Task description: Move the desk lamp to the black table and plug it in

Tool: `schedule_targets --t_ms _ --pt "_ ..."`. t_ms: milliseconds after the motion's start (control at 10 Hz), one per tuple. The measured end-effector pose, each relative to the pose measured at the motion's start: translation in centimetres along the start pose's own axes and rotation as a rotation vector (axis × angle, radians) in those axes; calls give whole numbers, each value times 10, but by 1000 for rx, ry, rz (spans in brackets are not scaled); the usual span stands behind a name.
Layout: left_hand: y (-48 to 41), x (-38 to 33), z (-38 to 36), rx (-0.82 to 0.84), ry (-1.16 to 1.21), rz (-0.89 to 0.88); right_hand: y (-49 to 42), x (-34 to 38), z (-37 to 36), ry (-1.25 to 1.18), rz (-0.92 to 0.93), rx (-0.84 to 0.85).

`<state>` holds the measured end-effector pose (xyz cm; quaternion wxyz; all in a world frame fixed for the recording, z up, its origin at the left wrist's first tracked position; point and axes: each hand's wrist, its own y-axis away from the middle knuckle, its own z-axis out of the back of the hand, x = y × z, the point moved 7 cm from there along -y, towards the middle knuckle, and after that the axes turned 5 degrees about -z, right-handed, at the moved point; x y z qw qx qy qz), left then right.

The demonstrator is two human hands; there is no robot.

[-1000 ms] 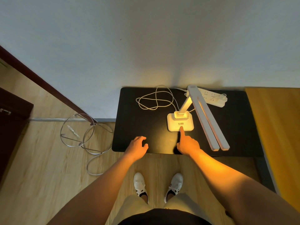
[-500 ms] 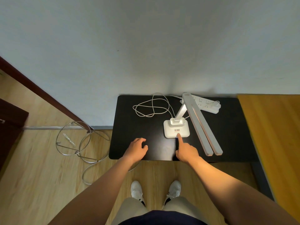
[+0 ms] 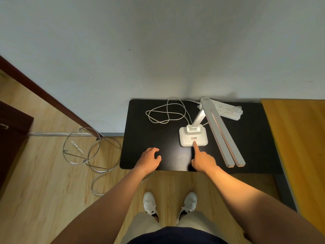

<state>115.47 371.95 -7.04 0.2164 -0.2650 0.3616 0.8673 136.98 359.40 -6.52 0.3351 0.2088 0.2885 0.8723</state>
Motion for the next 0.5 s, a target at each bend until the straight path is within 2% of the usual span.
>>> schedule_targets --t_ms 300,500 --pt "3 0 6 25 1 2 3 3 0 -50 -69 65" --pt "3 -6 9 9 4 -25 11 2 4 -85 -70 33"
